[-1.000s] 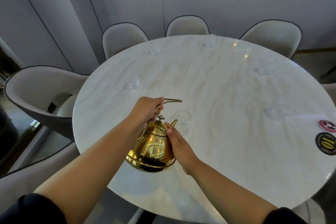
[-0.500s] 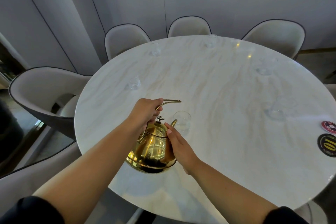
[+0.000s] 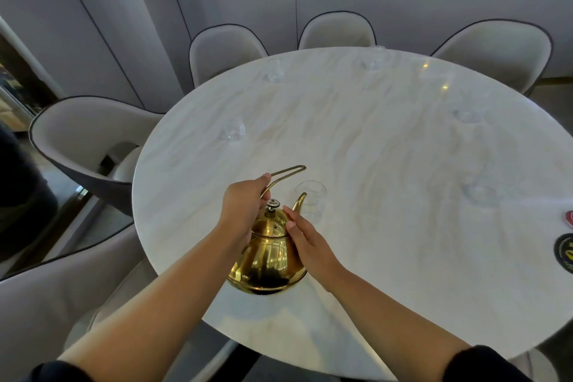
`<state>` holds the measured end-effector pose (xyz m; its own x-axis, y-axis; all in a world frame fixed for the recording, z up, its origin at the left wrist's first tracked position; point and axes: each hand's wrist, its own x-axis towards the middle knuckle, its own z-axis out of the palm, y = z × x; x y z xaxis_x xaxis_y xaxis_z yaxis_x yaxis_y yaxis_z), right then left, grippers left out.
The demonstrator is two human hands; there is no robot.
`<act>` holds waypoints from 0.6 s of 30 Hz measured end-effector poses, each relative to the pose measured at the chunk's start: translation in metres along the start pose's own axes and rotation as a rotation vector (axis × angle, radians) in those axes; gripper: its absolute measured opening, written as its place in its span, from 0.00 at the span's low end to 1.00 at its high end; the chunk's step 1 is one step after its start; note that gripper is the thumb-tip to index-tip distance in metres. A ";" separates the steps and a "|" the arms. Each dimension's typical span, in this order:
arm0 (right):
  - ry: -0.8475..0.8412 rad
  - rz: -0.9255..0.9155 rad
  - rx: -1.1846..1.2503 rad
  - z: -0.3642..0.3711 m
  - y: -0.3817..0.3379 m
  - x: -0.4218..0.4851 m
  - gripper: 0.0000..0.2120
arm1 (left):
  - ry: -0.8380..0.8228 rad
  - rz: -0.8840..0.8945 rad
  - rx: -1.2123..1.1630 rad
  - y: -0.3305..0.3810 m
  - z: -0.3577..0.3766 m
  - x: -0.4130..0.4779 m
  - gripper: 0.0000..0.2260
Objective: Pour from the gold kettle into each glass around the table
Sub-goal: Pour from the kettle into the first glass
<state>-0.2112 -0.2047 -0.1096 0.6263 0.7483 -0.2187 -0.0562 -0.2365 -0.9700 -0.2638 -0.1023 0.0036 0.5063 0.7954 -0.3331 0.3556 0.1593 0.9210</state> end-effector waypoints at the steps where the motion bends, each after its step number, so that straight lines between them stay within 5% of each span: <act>1: 0.002 -0.012 -0.009 -0.001 0.002 0.000 0.19 | 0.009 0.013 -0.013 -0.004 0.000 -0.001 0.19; 11: 0.040 -0.207 -0.199 -0.007 0.021 -0.009 0.23 | 0.088 0.145 -0.202 -0.042 -0.004 -0.028 0.21; 18: 0.136 -0.226 -0.181 0.009 0.007 -0.047 0.21 | -0.029 0.231 -0.221 -0.040 -0.025 -0.054 0.21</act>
<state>-0.2480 -0.2356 -0.1074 0.7057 0.7080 0.0284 0.2283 -0.1893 -0.9550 -0.3253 -0.1367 -0.0106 0.5768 0.8090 -0.1131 0.0513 0.1023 0.9934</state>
